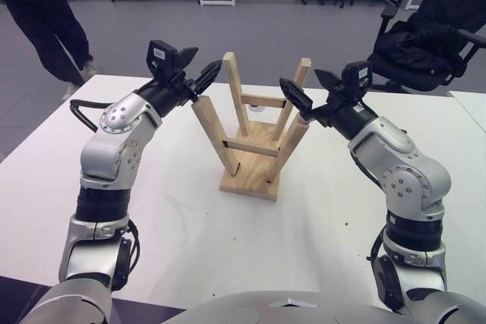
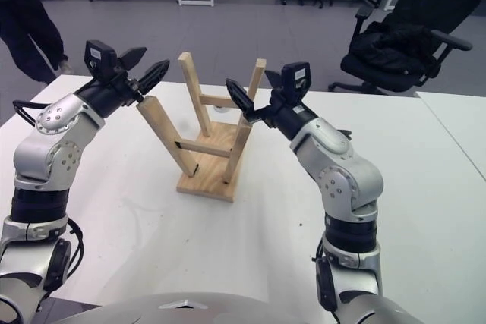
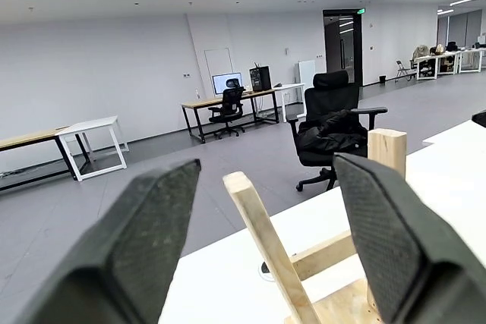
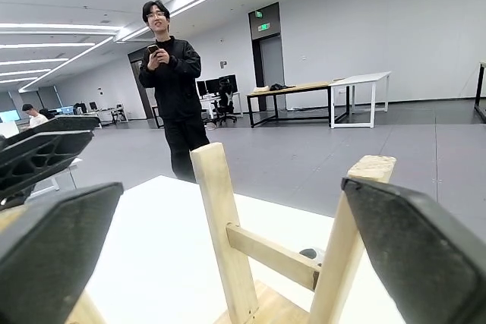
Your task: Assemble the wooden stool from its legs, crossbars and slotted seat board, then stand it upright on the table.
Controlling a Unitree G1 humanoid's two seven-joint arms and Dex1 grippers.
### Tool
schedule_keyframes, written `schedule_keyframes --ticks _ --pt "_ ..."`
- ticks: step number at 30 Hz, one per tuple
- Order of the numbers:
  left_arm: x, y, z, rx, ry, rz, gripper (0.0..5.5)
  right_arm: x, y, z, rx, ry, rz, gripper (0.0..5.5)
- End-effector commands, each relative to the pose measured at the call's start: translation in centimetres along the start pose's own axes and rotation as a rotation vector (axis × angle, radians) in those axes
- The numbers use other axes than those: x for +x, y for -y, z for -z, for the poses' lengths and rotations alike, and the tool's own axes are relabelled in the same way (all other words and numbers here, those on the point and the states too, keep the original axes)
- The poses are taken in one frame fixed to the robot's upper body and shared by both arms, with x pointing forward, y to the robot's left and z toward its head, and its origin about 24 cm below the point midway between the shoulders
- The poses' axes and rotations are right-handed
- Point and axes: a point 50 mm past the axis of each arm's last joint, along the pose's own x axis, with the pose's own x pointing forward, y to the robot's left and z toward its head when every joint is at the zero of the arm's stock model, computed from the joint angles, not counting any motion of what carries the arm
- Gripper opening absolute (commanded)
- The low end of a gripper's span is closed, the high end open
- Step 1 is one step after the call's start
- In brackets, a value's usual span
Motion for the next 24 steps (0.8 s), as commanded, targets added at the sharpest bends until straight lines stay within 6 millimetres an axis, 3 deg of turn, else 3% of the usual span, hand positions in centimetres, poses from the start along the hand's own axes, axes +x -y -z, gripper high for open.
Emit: schedule_keyframes --ticks 1,3,5,8,10,13,16,19,21,24 --pt "0.1 -0.6 -0.4 -0.069 0.008 -0.025 3.23 -0.3 1.1 -2.2 0.036 0.118 0.043 5.4" --pt "-0.3 -2.7 -4.8 -0.103 0.188 -0.09 3.23 -1.0 2.8 -3.4 -0.024 0.164 0.108 5.4" --pt "-1.6 -5.0 -6.4 -0.088 0.256 -0.154 3.23 -1.5 3.2 -2.2 -0.226 0.049 0.086 5.4" --pt "-4.3 -7.4 -3.4 -0.064 0.139 -0.288 3.23 -2.5 1.1 2.3 -0.386 -0.18 -0.144 5.4" --pt "-5.8 -7.4 -1.2 -0.037 0.039 -0.333 3.23 -3.1 -0.8 3.5 -0.395 -0.222 -0.302 5.4" --pt "-6.3 -6.1 -0.2 -0.018 -0.008 -0.338 3.23 -3.2 -3.6 2.6 -0.356 -0.146 -0.471 5.4" --pt "-7.3 -6.1 0.3 -0.005 -0.042 -0.372 3.23 -2.8 -4.7 1.2 -0.402 -0.078 -0.496 5.4" --pt "-9.9 -5.8 2.6 0.052 -0.21 -0.397 3.23 -3.2 -2.9 -4.3 -0.414 0.14 -0.353 5.4" --pt "-11.4 -5.6 3.2 0.06 -0.257 -0.416 3.23 -3.7 0.4 -7.4 -0.375 0.24 -0.162 5.4" --pt "-12.5 -5.7 4.0 0.04 -0.329 -0.434 3.23 -2.3 5.6 -5.4 -0.303 0.105 0.053 5.4"
